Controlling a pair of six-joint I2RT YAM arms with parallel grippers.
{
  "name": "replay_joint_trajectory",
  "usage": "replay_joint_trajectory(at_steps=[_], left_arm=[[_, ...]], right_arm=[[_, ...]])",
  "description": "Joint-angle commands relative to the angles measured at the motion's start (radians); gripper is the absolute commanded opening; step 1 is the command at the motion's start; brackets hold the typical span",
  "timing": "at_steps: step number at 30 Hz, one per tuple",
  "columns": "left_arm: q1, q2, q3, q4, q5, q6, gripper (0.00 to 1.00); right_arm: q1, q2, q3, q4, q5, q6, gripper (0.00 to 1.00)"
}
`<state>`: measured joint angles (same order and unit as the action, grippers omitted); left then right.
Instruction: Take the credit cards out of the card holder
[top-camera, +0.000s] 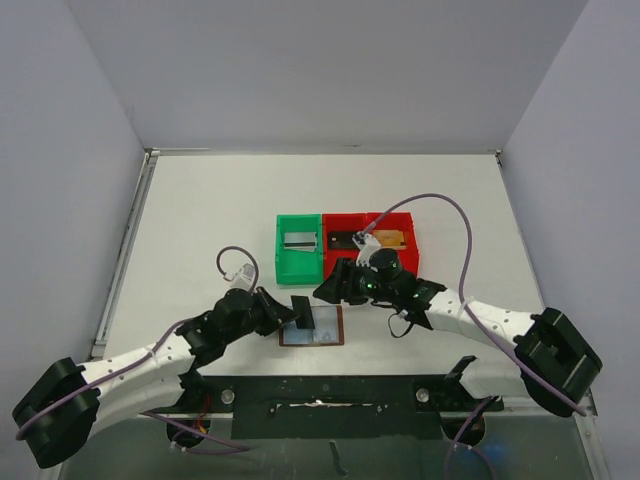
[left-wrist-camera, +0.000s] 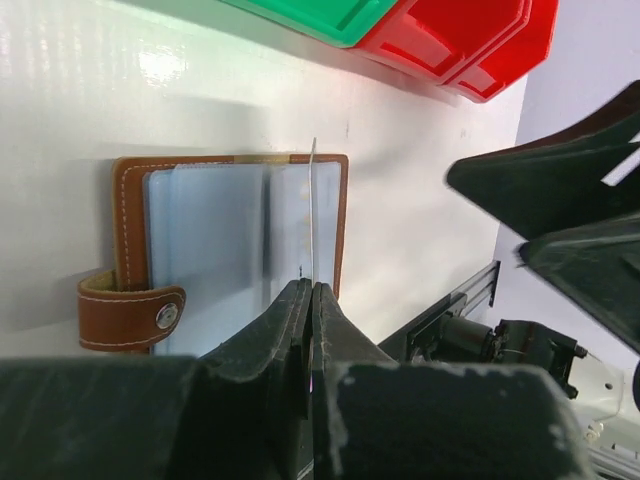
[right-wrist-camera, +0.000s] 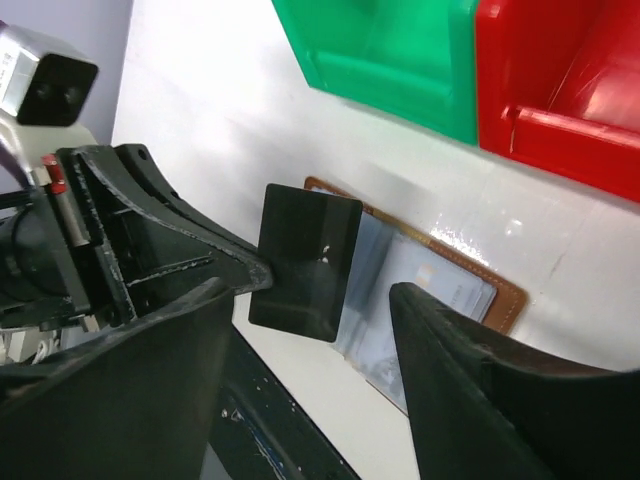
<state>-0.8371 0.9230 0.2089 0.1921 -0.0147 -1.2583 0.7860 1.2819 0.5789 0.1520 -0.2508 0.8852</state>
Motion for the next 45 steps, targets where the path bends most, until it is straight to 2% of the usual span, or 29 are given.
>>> replay_joint_trajectory(at_steps=[1,5,9,11,13,15,18,21,25,31,33,37,45], left_arm=[[0.016,-0.055,0.059,-0.136,-0.015,0.04,0.0],[0.019,-0.085,0.09,-0.181,-0.023,0.047,0.0],[0.02,-0.122,0.134,-0.09,0.017,0.086,0.0],[0.024,-0.137,0.164,-0.083,0.017,0.121,0.0],[0.037,-0.133,0.205,-0.108,0.016,0.171,0.0],[0.058,-0.113,0.241,-0.122,0.027,0.21,0.0],[0.126,-0.068,0.261,-0.066,0.123,0.224,0.0],[0.243,-0.019,0.23,0.1,0.278,0.189,0.0],[0.344,0.048,0.22,0.263,0.444,0.132,0.0],[0.358,0.149,0.287,0.343,0.55,0.158,0.0],[0.358,0.18,0.3,0.38,0.588,0.156,0.0],[0.36,0.214,0.302,0.452,0.601,0.137,0.0],[0.362,0.213,0.296,0.489,0.592,0.136,0.0]], right_arm=[[-0.031,-0.106,0.015,-0.02,-0.001,-0.063,0.69],[-0.071,-0.2,-0.032,0.013,0.022,-0.086,0.73],[-0.105,-0.343,-0.205,0.301,0.105,-0.022,0.79],[-0.163,-0.376,-0.226,0.303,0.096,0.017,0.87],[-0.242,-0.382,-0.176,0.2,0.034,0.007,0.97],[-0.323,-0.375,-0.142,0.172,-0.065,-0.025,0.97],[-0.399,-0.354,-0.134,0.24,-0.208,0.014,0.99],[-0.459,-0.303,-0.141,0.389,-0.36,0.081,1.0],[-0.488,-0.213,-0.094,0.424,-0.465,0.118,0.95],[-0.484,-0.056,-0.014,0.585,-0.594,0.227,0.84],[-0.481,-0.011,0.029,0.554,-0.607,0.221,0.8],[-0.453,0.055,0.117,0.485,-0.643,0.193,0.7],[-0.384,0.133,0.165,0.478,-0.683,0.192,0.56]])
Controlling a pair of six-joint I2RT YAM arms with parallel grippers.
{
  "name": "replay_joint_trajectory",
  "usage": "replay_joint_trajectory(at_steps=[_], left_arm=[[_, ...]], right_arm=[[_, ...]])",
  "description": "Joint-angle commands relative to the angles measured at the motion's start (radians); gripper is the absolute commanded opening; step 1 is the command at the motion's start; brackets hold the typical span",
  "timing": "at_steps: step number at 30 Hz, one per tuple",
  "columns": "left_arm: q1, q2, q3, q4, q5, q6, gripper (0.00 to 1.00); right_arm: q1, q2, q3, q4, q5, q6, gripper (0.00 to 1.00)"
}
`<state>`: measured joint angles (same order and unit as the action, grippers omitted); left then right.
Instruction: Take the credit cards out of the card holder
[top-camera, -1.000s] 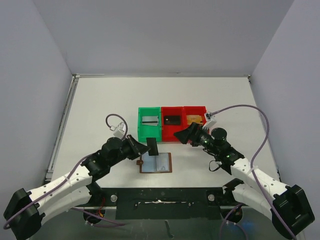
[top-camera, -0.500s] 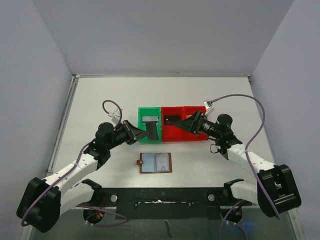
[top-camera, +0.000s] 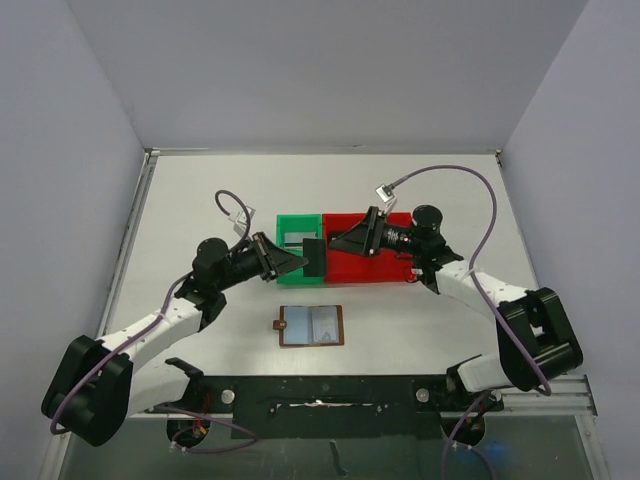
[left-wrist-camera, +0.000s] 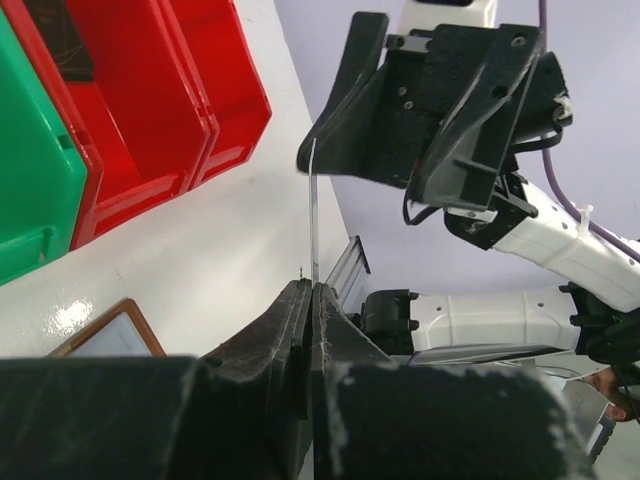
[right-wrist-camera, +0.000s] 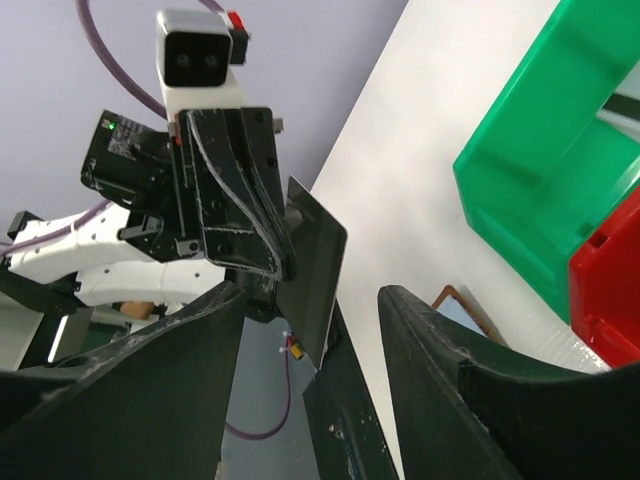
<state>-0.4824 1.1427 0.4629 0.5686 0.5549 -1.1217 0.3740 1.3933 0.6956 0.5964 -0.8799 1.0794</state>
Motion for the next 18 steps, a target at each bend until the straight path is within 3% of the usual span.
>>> replay_joint_trajectory(at_steps=[1,18], left_arm=[[0.007,-0.008,0.035,0.13,0.02,-0.004,0.0],[0.007,0.007,0.013,0.203,-0.003,-0.058,0.0]], right_arm=[[0.034,0.029,0.05,0.035,-0.056,-0.003,0.54],[0.091,0.048,0.027,0.109,-0.045,0.043,0.4]])
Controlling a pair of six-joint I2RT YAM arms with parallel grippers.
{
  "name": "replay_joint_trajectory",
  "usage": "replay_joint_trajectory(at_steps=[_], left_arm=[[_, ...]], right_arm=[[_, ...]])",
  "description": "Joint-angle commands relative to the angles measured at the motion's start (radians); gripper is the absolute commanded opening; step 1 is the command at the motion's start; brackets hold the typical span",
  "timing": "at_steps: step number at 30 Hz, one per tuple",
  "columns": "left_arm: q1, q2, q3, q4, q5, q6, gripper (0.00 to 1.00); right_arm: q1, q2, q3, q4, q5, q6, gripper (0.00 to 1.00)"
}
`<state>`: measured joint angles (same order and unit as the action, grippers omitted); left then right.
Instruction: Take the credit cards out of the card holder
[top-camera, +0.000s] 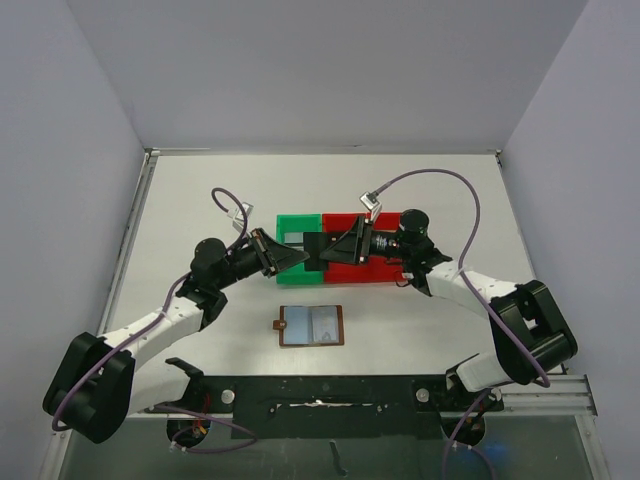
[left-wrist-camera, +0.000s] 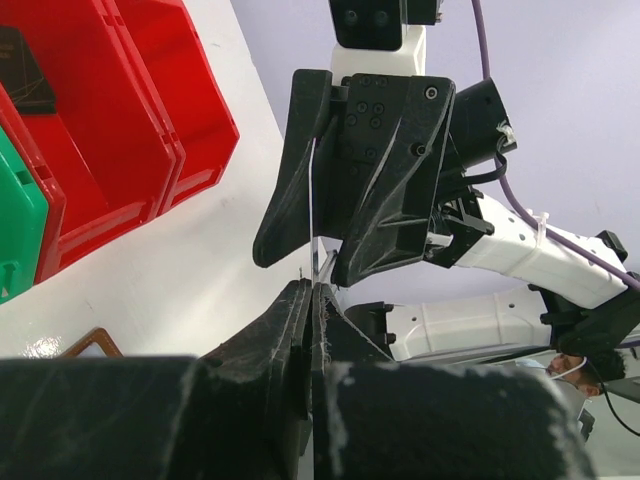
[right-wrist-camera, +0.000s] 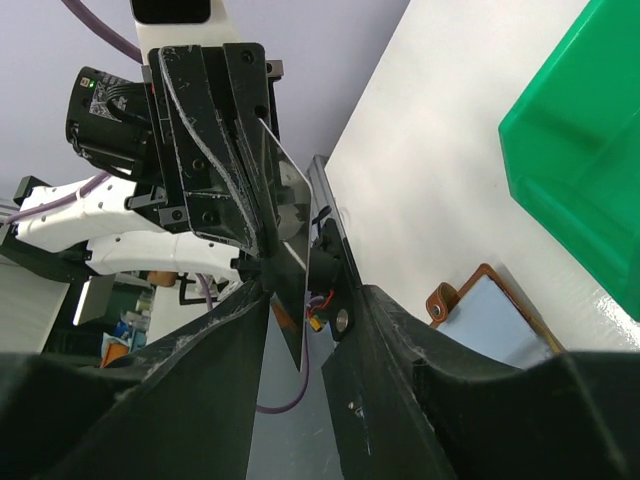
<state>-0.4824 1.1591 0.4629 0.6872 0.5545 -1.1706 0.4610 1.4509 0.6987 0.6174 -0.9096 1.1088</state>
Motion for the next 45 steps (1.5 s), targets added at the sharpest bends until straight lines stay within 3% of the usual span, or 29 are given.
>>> replay_joint_trajectory(at_steps=[1,11,17,19,20,21,23,25,26,30,33,37,41,45], left_arm=[[0.007,-0.014,0.007,0.086,-0.003,-0.011,0.0],[0.007,-0.001,0.003,0.109,0.026,-0.023,0.0],[0.007,-0.007,-0.001,0.091,0.025,-0.015,0.0],[0.007,-0.009,0.009,0.056,0.026,0.007,0.0],[0.007,-0.009,0.02,0.024,0.028,0.024,0.01],[0.007,-0.01,0.034,-0.012,0.025,0.04,0.18],[0.007,-0.023,0.064,-0.097,0.003,0.081,0.4],[0.008,-0.05,0.082,-0.178,-0.031,0.114,0.71],[0.01,-0.067,0.089,-0.22,-0.059,0.133,0.74],[0.014,-0.143,0.107,-0.43,-0.181,0.205,0.74],[0.016,-0.194,0.108,-0.533,-0.247,0.239,0.74],[0.019,-0.255,0.094,-0.619,-0.302,0.268,0.75],[0.02,-0.296,0.083,-0.678,-0.325,0.283,0.75],[0.024,-0.314,0.084,-0.732,-0.335,0.304,0.75]], right_arm=[[0.005,-0.006,0.023,0.091,-0.017,0.013,0.39],[-0.007,0.02,0.026,0.192,-0.036,0.078,0.26],[-0.028,0.017,0.02,0.194,-0.04,0.078,0.0],[-0.03,0.006,0.015,0.241,-0.057,0.085,0.0],[-0.03,-0.007,0.016,0.25,-0.054,0.07,0.0],[-0.031,-0.025,0.017,0.239,-0.042,0.043,0.0],[-0.031,-0.076,0.029,0.135,0.003,-0.062,0.0],[-0.031,-0.129,0.047,-0.009,0.067,-0.197,0.0],[-0.03,-0.155,0.058,-0.12,0.111,-0.266,0.0],[-0.022,-0.261,0.08,-0.372,0.359,-0.577,0.0],[0.03,-0.347,0.036,-0.419,0.568,-0.842,0.0],[0.145,-0.413,-0.043,-0.463,0.843,-1.312,0.0],[0.165,-0.329,0.042,-0.612,0.975,-1.442,0.0],[0.179,-0.232,0.114,-0.65,1.032,-1.506,0.0]])
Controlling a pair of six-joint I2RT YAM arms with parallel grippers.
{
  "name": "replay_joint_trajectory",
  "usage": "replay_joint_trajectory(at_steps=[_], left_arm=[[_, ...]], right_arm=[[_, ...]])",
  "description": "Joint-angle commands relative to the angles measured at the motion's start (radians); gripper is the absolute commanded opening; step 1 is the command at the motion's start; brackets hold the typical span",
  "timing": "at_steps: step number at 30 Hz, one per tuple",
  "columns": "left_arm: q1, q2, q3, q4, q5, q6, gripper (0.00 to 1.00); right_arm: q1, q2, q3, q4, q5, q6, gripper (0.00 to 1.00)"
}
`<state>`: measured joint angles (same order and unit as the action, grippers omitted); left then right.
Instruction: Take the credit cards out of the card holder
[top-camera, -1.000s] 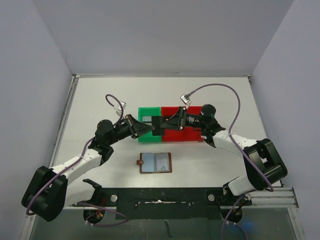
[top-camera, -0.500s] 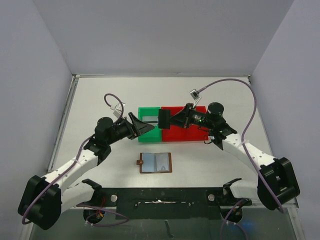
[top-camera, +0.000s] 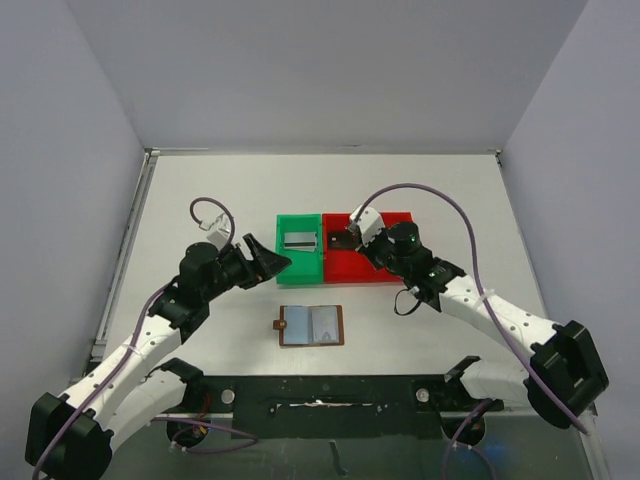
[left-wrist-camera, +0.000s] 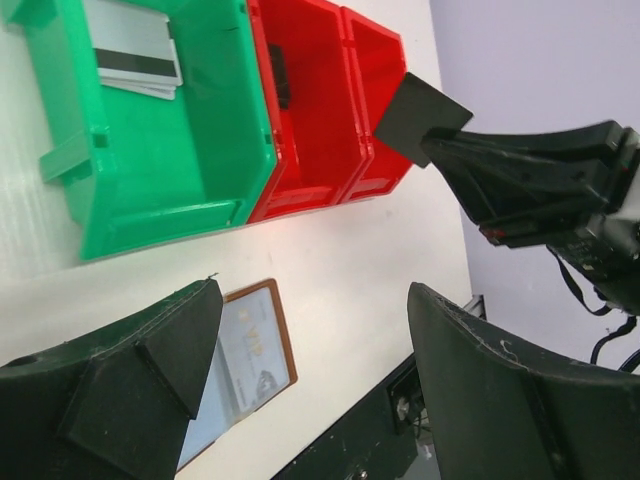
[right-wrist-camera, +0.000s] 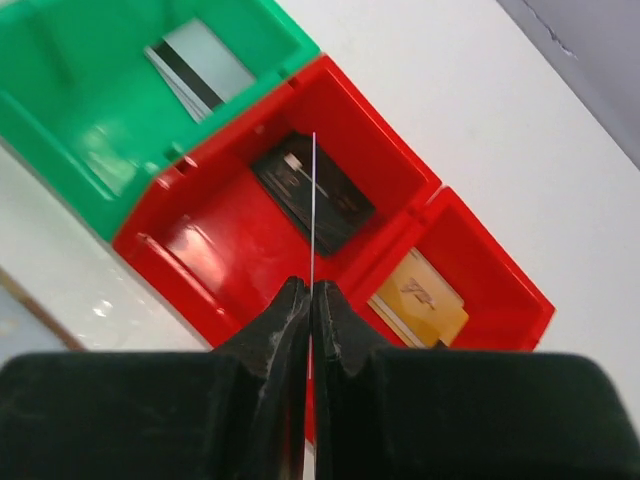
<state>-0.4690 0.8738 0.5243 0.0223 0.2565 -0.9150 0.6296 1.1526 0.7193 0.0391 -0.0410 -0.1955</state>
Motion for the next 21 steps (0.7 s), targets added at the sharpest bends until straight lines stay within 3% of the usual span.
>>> replay_joint_trajectory(at_steps=[1,21], left_arm=[[0.01,-0.031,0.024,-0.082,-0.038,0.054,0.75],[0.026,-0.027,0.056,-0.274,-0.095,0.091,0.75]], right_arm=[[0.012,0.097,0.109,-0.079,0.16,-0.223,0.0],[0.02,0.429,0.343,-0.135,0.158,-0.374,0.0]])
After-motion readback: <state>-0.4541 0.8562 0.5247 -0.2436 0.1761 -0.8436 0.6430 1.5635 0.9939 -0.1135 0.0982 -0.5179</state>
